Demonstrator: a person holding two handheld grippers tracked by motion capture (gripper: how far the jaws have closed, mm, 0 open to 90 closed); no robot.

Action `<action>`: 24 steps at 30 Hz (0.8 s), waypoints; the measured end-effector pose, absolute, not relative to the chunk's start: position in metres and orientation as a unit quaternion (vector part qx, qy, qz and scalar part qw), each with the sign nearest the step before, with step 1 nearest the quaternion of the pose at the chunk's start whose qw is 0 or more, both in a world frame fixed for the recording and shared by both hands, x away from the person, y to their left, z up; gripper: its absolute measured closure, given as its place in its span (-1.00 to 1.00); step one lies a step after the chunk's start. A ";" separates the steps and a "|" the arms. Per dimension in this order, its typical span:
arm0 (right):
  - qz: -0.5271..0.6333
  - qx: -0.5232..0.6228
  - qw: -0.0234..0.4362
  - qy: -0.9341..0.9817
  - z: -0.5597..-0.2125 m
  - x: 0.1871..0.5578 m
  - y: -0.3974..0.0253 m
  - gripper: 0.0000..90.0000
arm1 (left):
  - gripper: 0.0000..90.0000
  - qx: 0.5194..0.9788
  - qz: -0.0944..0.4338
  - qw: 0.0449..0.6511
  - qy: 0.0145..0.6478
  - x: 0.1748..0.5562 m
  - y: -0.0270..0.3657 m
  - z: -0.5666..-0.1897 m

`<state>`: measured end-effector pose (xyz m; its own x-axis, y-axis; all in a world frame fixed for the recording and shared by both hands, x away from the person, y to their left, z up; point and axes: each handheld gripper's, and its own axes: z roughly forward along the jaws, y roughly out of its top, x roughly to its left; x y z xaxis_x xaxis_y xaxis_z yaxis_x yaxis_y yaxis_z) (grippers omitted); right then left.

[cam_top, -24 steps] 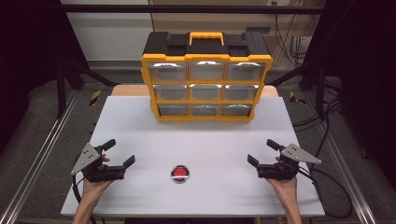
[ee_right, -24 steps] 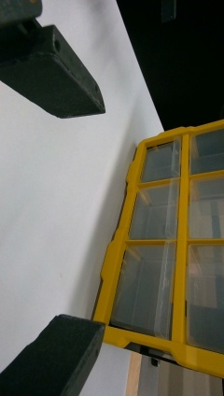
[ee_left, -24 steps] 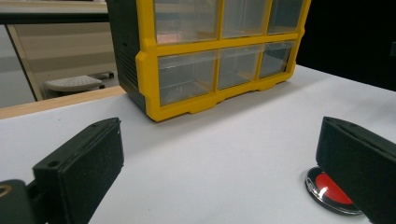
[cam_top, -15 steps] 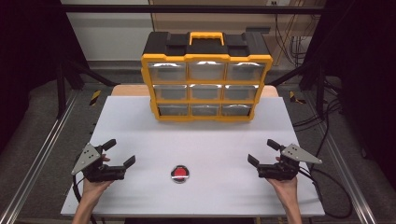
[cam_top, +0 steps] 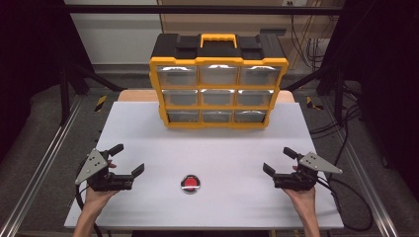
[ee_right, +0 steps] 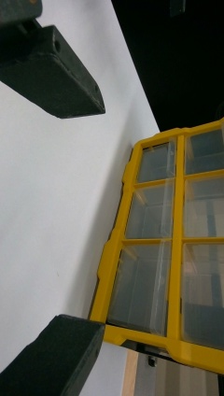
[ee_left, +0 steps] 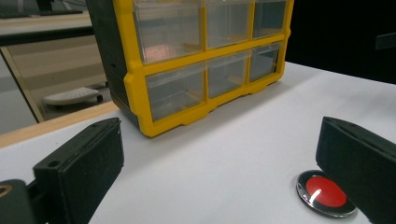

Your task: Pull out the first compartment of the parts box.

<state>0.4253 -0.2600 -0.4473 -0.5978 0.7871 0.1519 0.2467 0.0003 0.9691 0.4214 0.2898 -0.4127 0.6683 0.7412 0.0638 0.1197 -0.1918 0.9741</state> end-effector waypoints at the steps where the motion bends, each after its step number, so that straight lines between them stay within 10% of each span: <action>1: 0.591 0.387 0.226 0.671 -0.447 0.426 -0.260 -0.99 | -0.98 0.724 0.278 0.558 0.296 0.422 0.288 -0.411; 24: 0.585 0.385 0.227 0.677 -0.447 0.426 -0.258 -0.99 | -0.97 0.782 0.333 0.500 0.164 0.445 0.242 -0.354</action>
